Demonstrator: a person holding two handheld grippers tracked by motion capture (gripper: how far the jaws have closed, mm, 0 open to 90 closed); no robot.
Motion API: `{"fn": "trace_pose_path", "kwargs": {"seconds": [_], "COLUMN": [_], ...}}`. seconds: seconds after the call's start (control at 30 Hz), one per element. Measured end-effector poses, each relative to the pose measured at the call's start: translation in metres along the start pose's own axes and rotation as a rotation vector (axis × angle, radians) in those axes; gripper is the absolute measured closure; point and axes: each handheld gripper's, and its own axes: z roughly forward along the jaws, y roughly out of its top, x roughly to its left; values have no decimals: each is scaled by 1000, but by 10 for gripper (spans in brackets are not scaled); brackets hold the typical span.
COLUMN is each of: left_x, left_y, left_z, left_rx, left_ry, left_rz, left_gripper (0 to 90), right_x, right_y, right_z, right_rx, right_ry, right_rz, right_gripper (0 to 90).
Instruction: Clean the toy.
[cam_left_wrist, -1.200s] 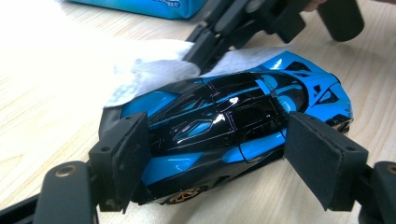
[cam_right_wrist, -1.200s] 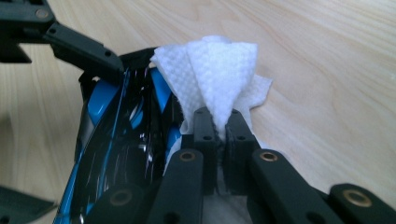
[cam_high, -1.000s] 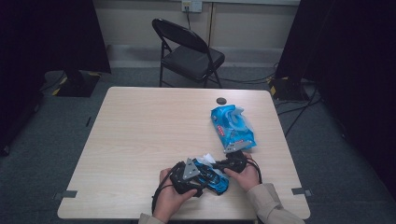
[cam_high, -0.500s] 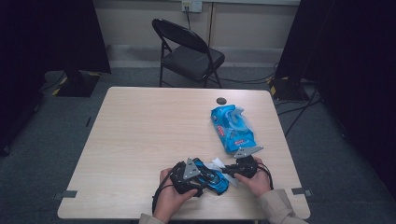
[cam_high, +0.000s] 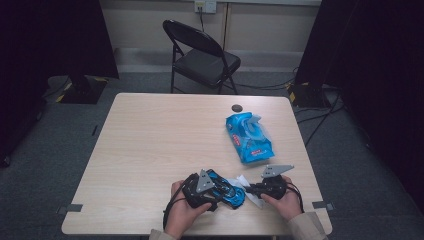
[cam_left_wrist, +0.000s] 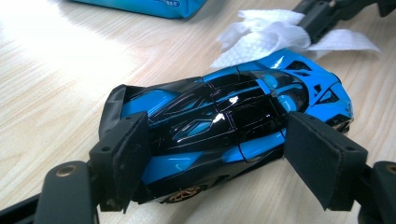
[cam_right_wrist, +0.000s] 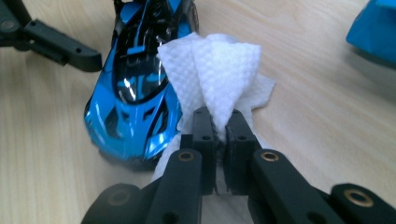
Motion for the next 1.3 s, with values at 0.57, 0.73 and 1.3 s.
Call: {"fn": "trace_pose_path", "kwargs": {"seconds": [0.57,0.73,1.3], "left_x": [0,0,0], "left_y": [-1,-1,-3], "left_z": [0,0,0], "left_rx": [-4,-8,-27], "left_ry": [3,2,-6], "left_rz": [1,0,-1], "left_gripper": [228,228,228], "right_x": [5,5,-3], "right_y": [14,38,81], "right_z": [-40,-32,56], "right_rx": [-108,-133,-74], "right_ry": [-9,-19,-67], "right_rz": [2,-12,24], "right_gripper": [864,864,863]}}
